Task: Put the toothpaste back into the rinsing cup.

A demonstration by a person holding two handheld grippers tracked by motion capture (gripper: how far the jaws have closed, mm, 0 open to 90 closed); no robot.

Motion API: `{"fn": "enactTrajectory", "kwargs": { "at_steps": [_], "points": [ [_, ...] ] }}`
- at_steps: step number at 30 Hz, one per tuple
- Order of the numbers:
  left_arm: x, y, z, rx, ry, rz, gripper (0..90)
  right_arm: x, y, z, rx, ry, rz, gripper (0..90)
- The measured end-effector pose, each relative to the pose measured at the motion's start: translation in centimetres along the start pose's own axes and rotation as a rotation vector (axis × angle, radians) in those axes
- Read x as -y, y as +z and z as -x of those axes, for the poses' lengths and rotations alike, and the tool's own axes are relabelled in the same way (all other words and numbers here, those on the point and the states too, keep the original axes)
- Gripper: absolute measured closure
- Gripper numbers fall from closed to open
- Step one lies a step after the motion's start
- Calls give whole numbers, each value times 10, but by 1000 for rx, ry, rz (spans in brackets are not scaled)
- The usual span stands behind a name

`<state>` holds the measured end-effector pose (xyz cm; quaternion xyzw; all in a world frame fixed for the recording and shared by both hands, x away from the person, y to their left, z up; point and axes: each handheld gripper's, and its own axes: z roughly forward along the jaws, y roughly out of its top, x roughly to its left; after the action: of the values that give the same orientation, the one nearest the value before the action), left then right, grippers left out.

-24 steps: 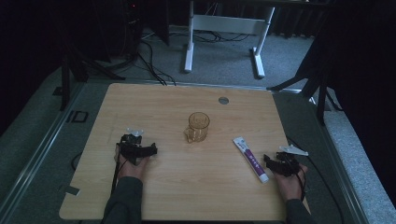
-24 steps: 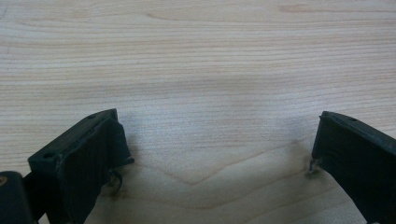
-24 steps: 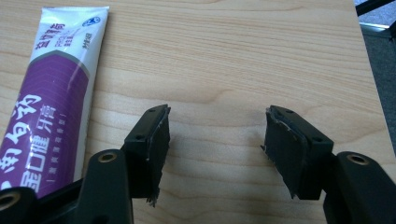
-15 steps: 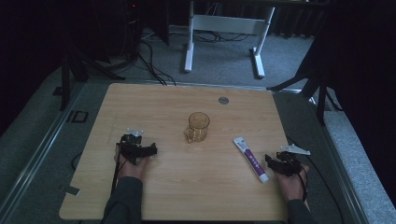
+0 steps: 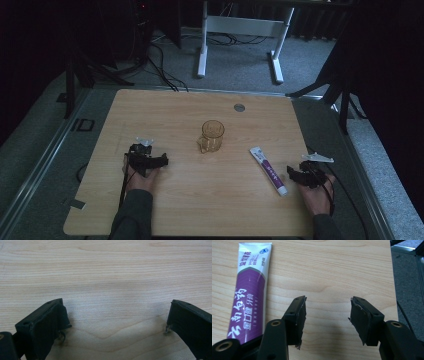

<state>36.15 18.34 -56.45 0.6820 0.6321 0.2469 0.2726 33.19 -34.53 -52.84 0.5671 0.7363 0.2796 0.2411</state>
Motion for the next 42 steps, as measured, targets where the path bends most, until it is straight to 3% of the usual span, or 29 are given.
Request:
{"fn": "enactTrajectory", "kwargs": {
  "at_steps": [13,27,42],
  "points": [
    [0,0,0,0,0,0,14,-7,-8,2,-47,30,-42,506],
    [0,0,0,1,0,0,14,-17,-17,-2,-55,-5,-76,524],
    [0,0,0,1,0,0,14,-22,-17,-9,-61,-43,-123,527]
  ]
}}
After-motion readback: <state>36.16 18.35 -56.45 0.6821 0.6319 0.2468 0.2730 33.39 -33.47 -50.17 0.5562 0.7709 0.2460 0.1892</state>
